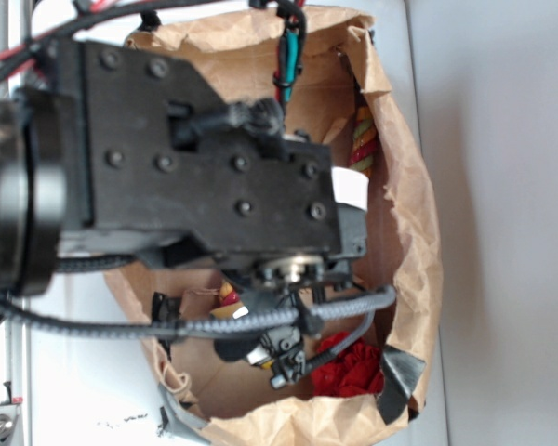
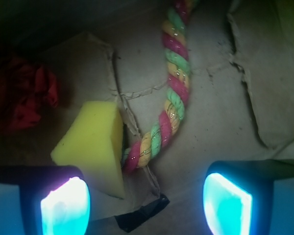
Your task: Grab the green sponge.
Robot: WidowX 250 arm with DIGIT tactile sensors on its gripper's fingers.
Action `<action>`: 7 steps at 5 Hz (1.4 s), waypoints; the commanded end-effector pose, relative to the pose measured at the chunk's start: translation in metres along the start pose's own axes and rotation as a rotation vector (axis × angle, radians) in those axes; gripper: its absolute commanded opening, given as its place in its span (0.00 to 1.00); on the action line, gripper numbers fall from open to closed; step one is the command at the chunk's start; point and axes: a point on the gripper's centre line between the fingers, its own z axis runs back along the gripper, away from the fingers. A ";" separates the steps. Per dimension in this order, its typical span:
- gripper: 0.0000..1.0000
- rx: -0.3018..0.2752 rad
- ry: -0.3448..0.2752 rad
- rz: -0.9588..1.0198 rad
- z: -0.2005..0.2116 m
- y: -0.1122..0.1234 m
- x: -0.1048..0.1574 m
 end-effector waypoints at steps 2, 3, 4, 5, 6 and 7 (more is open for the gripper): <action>1.00 -0.042 -0.027 -0.045 0.020 -0.005 0.002; 1.00 -0.004 -0.001 -0.094 0.038 0.010 -0.001; 1.00 -0.004 -0.001 -0.094 0.038 0.010 -0.001; 1.00 -0.004 -0.001 -0.094 0.038 0.010 -0.001; 1.00 -0.004 -0.001 -0.094 0.038 0.010 -0.001; 1.00 -0.004 -0.001 -0.094 0.038 0.010 -0.001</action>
